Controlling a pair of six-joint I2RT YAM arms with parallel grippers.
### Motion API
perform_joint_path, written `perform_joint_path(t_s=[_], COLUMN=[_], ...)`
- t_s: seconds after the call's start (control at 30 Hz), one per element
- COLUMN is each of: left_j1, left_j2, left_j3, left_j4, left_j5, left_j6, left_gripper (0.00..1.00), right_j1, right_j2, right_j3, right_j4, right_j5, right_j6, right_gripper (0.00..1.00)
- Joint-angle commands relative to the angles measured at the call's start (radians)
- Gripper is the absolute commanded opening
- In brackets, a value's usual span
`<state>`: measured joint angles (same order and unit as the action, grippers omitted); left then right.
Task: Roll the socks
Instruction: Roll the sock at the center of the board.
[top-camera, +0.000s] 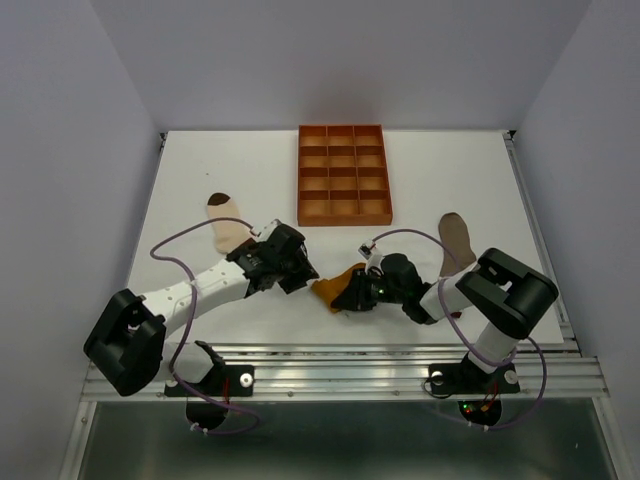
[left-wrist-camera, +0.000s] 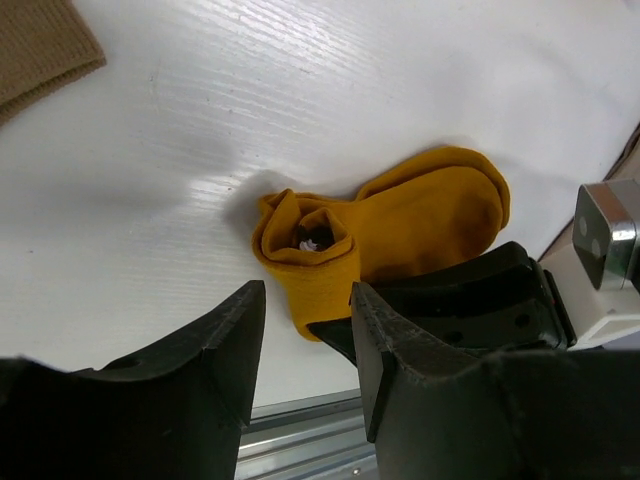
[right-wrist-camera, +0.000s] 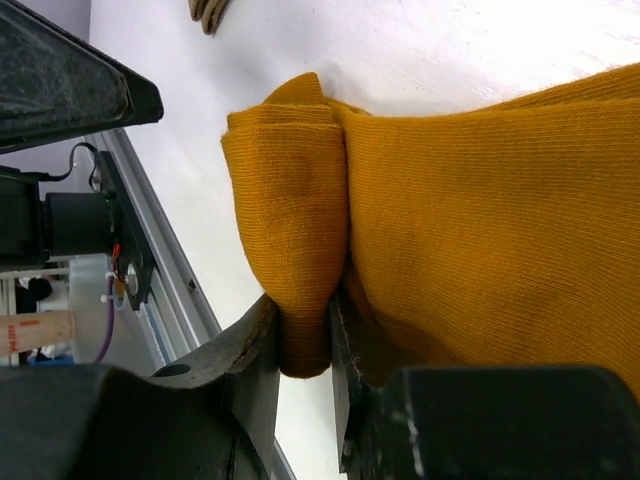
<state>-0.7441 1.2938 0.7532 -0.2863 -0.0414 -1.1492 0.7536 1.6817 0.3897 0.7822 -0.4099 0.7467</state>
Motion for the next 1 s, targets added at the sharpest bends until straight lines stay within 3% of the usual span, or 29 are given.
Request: perform_joint_path(t_s=[0.0, 0.37, 0.7, 0.97], left_j1=[0.005, 0.006, 0.003, -0.027], left_j2=[0.016, 0.151, 0.235, 0.326], left_j3=[-0.032, -0.066, -0.055, 0.031], left_j4=[0.084, 0.252, 0.271, 0.145], left_j5=[0.037, 0.225, 0.241, 0.153], left_j6=[0.136, 0.241, 0.272, 0.287], left_gripper=[0.50, 0.50, 0.50, 0.47], right_j1=[-0.026, -0.026, -0.026, -0.026], right_j2=[0.064, 0.098, 0.121, 0.119], right_j3=[-0.045, -0.020, 0.005, 0.023], right_j4=[-0.166, -0.185, -0.199, -0.247], right_j5=[0.094, 0.089, 0.065, 0.072], right_j6=[-0.027, -0.030, -0.052, -0.082], right_gripper=[0.01, 0.01, 0.03, 0.09])
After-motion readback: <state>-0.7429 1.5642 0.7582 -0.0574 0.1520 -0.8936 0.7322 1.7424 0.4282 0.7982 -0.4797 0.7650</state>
